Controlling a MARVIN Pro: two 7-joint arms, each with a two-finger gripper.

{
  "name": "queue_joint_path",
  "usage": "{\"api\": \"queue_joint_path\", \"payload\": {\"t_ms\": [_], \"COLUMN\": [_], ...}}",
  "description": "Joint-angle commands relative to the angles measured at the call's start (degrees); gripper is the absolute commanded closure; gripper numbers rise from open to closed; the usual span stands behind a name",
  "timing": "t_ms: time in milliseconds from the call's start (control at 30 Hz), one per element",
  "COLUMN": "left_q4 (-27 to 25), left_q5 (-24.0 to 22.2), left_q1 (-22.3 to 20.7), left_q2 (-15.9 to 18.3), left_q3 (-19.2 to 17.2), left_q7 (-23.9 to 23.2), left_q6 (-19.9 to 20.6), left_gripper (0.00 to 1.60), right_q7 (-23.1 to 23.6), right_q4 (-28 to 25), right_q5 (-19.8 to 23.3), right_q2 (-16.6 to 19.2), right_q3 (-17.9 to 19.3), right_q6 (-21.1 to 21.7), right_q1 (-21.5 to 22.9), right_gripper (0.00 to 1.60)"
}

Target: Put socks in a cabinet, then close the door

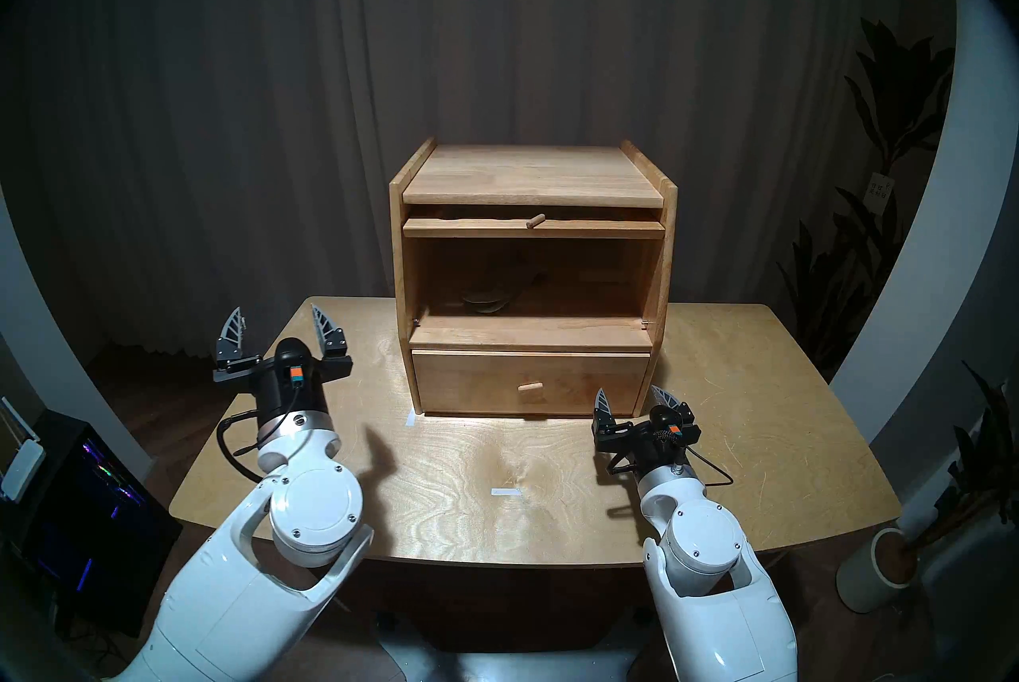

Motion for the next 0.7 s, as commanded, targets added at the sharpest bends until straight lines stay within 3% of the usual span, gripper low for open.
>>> {"api": "queue_joint_path", "payload": {"t_ms": [0,300,667], "left_q4": [-0.47,-0.82,-0.89], "left_q5": [-2.55,-7.18,-12.5], "left_q1": [3.52,6.12,8.63], "left_q2": [3.19,4.81,6.49], "left_q3": [-3.93,-6.96,-10.78], "left_q7": [-1.7,-4.87,-8.54], "left_q6": [-1.46,-3.64,-6.62], "left_gripper": [0.0,0.0,0.0], "right_q7": [-0.56,-1.7,-3.6], "right_q4": [-5.13,-9.44,-14.92], "right_q5": [-3.89,-9.81,-16.89], "right_q2": [0.92,2.63,4.6], "right_q3": [-2.28,-4.98,-4.85], "right_q6": [-1.76,-1.8,-1.03], "right_q1": [1.67,2.24,5.75], "right_gripper": [0.0,0.0,0.0]}}
